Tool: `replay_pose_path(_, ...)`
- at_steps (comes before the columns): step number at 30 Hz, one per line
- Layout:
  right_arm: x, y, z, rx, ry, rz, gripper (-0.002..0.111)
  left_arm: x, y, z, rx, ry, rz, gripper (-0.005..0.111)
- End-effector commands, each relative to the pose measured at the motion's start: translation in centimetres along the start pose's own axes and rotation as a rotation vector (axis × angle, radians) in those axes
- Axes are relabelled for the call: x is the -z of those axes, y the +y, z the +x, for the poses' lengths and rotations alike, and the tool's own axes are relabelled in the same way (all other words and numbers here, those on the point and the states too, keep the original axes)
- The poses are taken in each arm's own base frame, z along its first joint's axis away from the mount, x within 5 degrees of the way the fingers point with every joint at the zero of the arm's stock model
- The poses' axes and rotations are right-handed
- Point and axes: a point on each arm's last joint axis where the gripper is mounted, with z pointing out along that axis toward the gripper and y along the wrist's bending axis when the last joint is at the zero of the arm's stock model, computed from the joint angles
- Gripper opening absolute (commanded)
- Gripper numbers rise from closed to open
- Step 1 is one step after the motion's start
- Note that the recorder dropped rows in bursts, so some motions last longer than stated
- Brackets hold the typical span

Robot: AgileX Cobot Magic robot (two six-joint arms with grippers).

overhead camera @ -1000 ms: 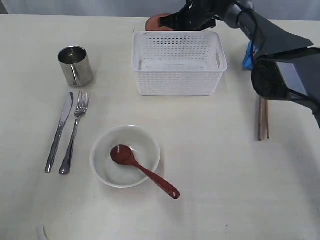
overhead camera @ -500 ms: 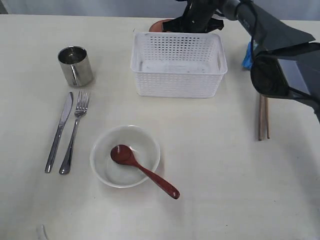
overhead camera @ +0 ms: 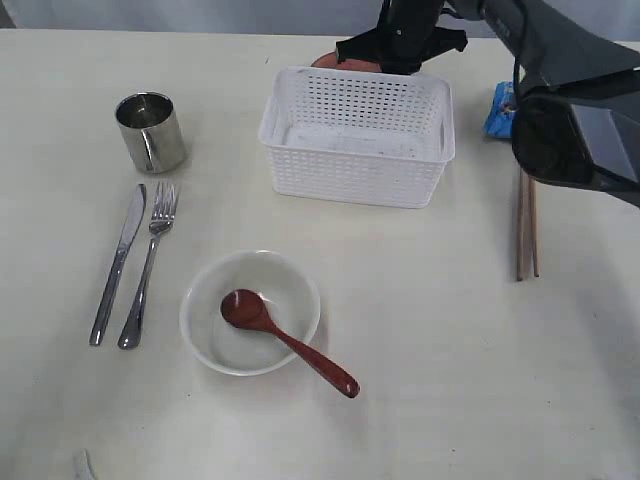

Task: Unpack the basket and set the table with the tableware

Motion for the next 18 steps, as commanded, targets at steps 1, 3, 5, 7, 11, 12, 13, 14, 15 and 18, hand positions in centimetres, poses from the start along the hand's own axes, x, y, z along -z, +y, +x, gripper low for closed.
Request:
replay_pose_path(1, 0.9, -0.3, 0.1, 0.013, 0.006, 0.042, -0.001, 0.3, 0.1, 0.1, 0.004, -0.004, 0.0, 0.0)
replay_pose_path(3, 0.0, -0.5, 0.6, 0.026, 0.04, 0.068, -0.001, 0.3, 0.1, 0.1, 0.004, -0.004, 0.0, 0.0)
replay_pose_path(5, -0.6, -0.5, 1.1, 0.034, 0.066, 0.073, -0.001, 0.3, 0.1, 0.1, 0.007, -0.004, 0.001, 0.0)
replay_pose_path(7, -0.2, -0.6, 1.0, 0.034, 0.061, 0.073, -0.001, 0.3, 0.1, 0.1, 0.007, -0.004, 0.001, 0.0)
replay_pose_path(11, 2.8, -0.6, 0.1, 0.029, 0.004, 0.067, -0.001, 0.3, 0.1, 0.1, 0.007, -0.004, 0.001, 0.0)
replay_pose_path(12, 3.5, -0.6, -0.1, 0.028, -0.009, 0.065, -0.001, 0.3, 0.1, 0.1, 0.007, -0.004, 0.001, 0.0)
replay_pose_path(13, 4.4, -0.6, -0.4, 0.027, -0.026, 0.063, -0.001, 0.3, 0.1, 0.1, 0.007, -0.004, 0.001, 0.0)
replay_pose_path(14, 5.1, -0.8, -0.6, 0.027, -0.041, 0.071, -0.001, 0.3, 0.1, 0.1, 0.007, -0.004, 0.001, 0.0)
replay_pose_path(15, 5.7, -0.9, -0.7, 0.031, -0.053, 0.084, -0.001, 0.3, 0.1, 0.1, 0.007, -0.004, 0.001, 0.0)
replay_pose_path(18, 6.5, -1.2, -0.9, 0.036, -0.071, 0.106, -0.001, 0.3, 0.1, 0.1, 0.007, -0.004, 0.001, 0.0)
